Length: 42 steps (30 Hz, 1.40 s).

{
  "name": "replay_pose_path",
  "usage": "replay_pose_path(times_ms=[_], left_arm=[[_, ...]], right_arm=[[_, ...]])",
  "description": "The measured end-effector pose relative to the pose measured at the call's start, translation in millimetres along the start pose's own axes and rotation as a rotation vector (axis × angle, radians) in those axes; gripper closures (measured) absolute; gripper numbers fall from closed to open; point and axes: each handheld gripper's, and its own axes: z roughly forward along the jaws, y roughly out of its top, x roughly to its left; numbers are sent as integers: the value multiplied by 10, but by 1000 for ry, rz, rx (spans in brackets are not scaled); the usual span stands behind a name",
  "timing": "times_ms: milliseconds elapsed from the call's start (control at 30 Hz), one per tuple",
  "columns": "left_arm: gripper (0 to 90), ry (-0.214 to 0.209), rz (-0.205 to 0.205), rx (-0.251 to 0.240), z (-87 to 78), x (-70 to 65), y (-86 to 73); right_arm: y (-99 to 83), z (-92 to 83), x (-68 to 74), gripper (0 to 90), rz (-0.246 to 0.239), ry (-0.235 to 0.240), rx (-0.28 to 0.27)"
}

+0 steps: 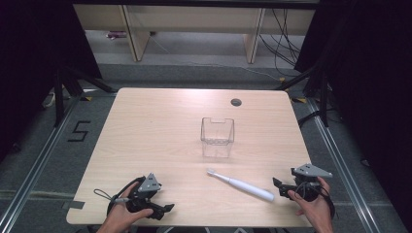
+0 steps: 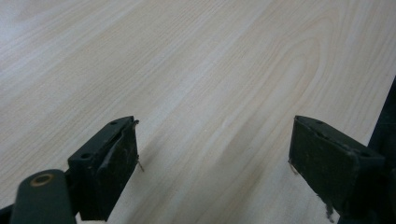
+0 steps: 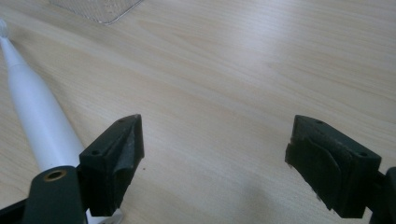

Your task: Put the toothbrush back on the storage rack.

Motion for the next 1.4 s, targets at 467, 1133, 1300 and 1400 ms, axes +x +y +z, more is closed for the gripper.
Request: replay_pose_path(times_ms=[467,1133,1300,1400], left_arm=[[149,3,-2,3,7,7,-5],[149,2,-2,4,4,18,-4],[149,2,-2,5,3,20,-3],[149,3,-2,6,4,20,-5]], right_arm=[[101,9,56,205,-60,1,25],[285,-23,175,242,-159,47,49],[363,-29,248,248,-170,65,43],[420,-28,300,246,-188,69,30]])
